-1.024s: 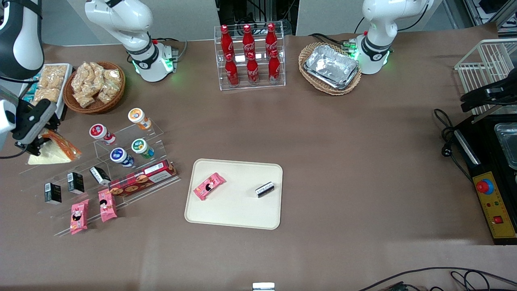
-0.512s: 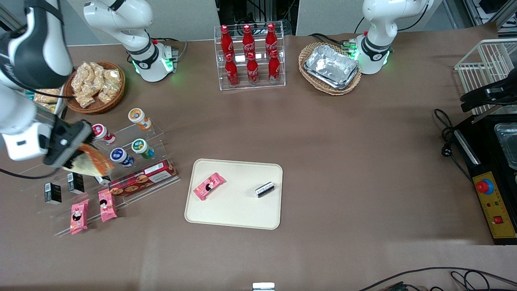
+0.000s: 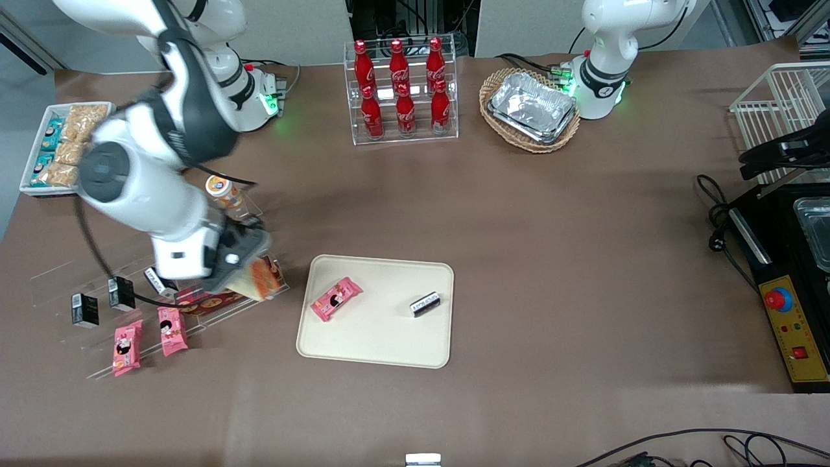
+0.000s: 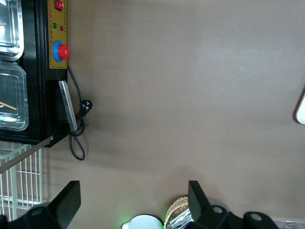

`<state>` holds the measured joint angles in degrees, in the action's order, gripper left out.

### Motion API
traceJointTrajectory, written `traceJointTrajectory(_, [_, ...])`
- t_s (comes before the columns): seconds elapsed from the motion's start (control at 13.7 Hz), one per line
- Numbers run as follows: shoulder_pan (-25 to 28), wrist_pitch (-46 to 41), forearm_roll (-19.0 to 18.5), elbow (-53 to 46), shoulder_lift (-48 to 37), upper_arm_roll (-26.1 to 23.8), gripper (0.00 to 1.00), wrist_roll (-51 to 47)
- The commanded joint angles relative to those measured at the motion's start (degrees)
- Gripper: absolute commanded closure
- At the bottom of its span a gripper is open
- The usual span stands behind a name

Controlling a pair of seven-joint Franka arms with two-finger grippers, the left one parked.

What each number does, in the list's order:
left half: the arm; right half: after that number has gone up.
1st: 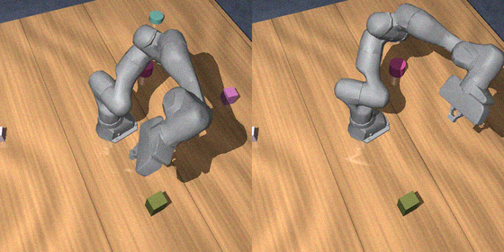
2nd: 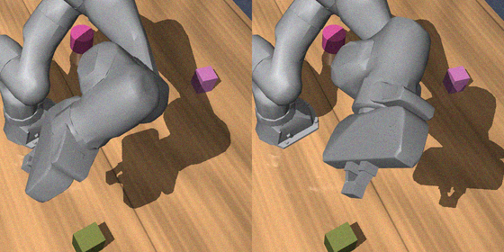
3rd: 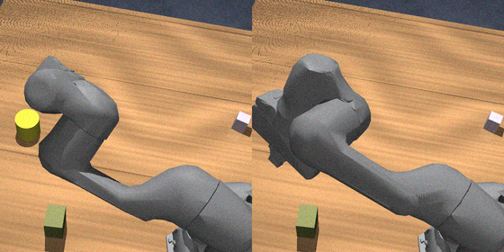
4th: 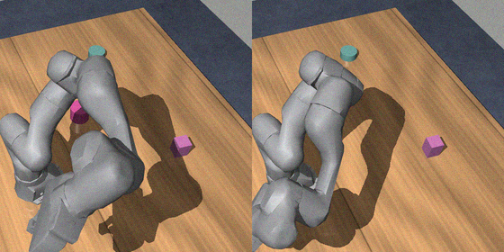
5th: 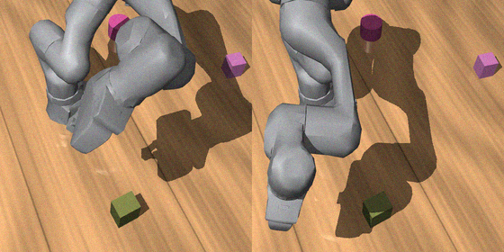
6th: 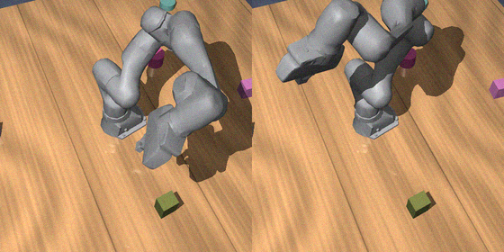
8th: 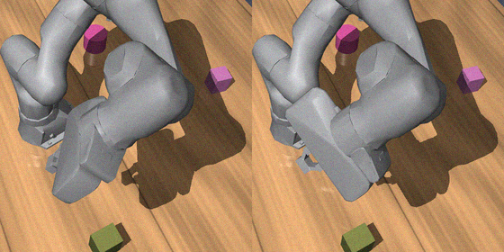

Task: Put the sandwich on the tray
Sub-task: 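Carry the sandwich with the right gripper over the cream tray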

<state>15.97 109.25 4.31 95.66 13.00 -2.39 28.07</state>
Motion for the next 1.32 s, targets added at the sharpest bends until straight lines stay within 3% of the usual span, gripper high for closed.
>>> traceJointTrajectory(0.0, [4.8, 8.3, 0.5, -3.9, 7.1, 0.6, 0.83, -1.4])
traceJointTrajectory(0.51, [14.9, 20.8, -0.9, -14.3, 23.4, 1.0, 0.83, 6.1])
traceJointTrajectory(0.8, [14.9, 23.7, -7.3, -14.2, 26.9, 1.1, 0.83, 9.3])
traceJointTrajectory(1.24, [14.1, 23.7, -8.2, -13.4, 28.7, 1.2, 0.83, 9.6])
